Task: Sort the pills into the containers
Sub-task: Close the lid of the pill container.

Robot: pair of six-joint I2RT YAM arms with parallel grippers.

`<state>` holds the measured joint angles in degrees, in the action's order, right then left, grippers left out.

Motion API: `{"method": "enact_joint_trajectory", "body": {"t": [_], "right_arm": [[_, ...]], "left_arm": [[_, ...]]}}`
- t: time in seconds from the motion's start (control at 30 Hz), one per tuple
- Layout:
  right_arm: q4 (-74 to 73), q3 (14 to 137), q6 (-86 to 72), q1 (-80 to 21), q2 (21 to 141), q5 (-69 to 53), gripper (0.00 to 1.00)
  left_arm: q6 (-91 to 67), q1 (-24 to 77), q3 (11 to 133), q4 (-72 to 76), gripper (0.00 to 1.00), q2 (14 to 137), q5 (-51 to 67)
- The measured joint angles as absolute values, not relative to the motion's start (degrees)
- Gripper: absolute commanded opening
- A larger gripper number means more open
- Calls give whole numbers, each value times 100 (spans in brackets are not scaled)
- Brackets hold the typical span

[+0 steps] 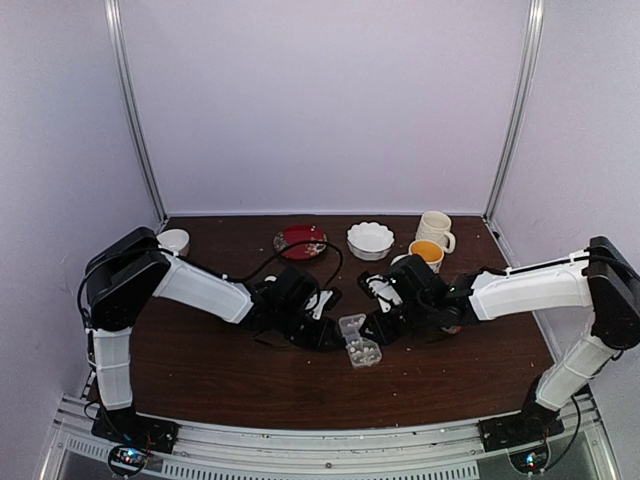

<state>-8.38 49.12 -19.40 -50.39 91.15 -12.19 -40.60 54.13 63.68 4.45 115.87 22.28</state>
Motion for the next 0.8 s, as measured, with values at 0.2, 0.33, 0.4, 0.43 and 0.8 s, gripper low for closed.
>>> {"method": "enact_joint_trajectory", "body": {"t": [0.2,0.33,0.4,0.43,0.8], "right_arm": [[-956,4915,-1953,-5006,8873,-888,41],[-974,4925,-1975,-4995,9214,-827,40],[-989,4925,-1994,-4984,9448,-808,41],[-982,4925,-2014,-4984,9555,-810,41],[-762,5030,-2126,-4958,9730,-934,35]], "left_arm": [[-4060,5413,6368,447,0,11587,2228],[-4060,5413,6368,447,0,11587,2228],[-4060,5413,6368,447,0,11587,2228],[-4060,5413,6368,447,0,11587,2228],[-4060,5411,6368,419,0,11587,2228]]}}
